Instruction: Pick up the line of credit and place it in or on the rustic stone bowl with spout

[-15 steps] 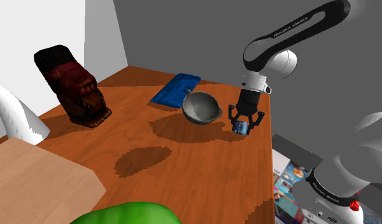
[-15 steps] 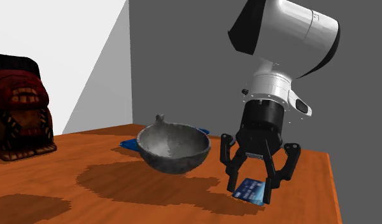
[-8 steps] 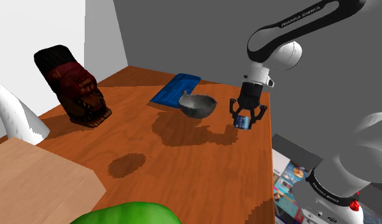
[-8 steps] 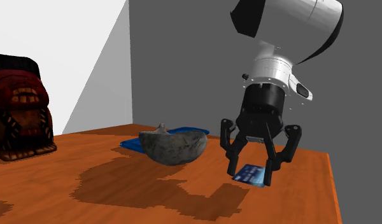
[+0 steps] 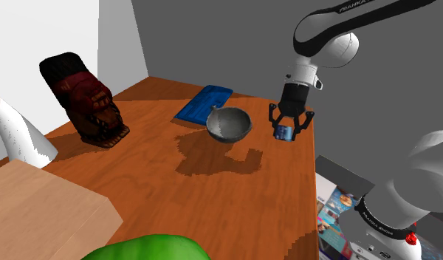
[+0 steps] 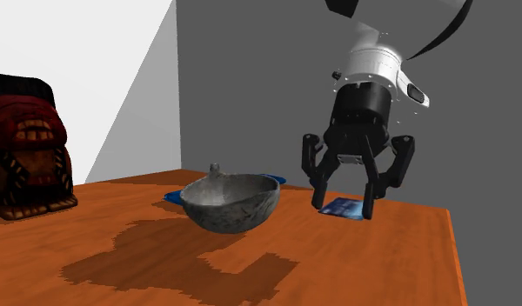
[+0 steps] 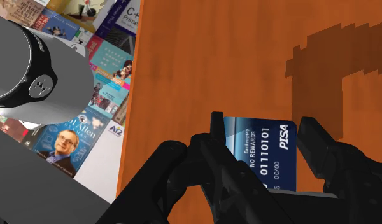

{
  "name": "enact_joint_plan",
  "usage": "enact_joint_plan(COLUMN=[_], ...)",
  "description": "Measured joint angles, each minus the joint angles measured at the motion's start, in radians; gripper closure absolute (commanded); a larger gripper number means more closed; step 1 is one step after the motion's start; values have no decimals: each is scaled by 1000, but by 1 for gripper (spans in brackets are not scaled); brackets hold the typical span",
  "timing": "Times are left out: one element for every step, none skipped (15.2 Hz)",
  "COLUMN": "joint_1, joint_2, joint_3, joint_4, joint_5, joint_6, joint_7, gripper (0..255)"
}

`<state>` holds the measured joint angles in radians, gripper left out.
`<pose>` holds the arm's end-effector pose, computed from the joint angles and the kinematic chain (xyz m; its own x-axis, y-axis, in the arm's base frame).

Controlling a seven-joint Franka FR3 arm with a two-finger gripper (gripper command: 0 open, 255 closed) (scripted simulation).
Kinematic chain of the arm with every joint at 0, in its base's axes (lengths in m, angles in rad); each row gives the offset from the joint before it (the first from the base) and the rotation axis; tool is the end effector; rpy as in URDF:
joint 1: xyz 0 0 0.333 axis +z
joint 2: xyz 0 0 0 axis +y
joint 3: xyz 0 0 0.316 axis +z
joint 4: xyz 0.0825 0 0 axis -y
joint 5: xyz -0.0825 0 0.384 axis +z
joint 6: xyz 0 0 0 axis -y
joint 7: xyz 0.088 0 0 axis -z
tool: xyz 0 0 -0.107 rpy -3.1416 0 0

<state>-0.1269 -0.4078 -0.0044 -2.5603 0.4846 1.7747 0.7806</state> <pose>0.3666 -0.0075 0.3903 0.3772 -0.7444 -0.5510 -0.8933 -0.4495 -0.0042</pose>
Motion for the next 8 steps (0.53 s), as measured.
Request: enact_joint_plan(joint_1=[1, 0, -1, -3, -3, -3, -3, -4], joint_2=[-8, -17, -20, -26, -30, -36, -43, -43], joint_3=[1, -1, -2, -4, -4, -5, -6, -8], joint_4=[8, 16, 26, 34, 44, 49, 58, 72], joint_5=[0, -4, -6, -9, -10, -11, -13, -16], joint_6=[-14, -29, -42, -55, -68, -78, -92, -105], joint_7=[9, 15, 20, 24, 31, 36, 42, 46], gripper=[255, 255, 255, 255, 255, 255, 255, 255])
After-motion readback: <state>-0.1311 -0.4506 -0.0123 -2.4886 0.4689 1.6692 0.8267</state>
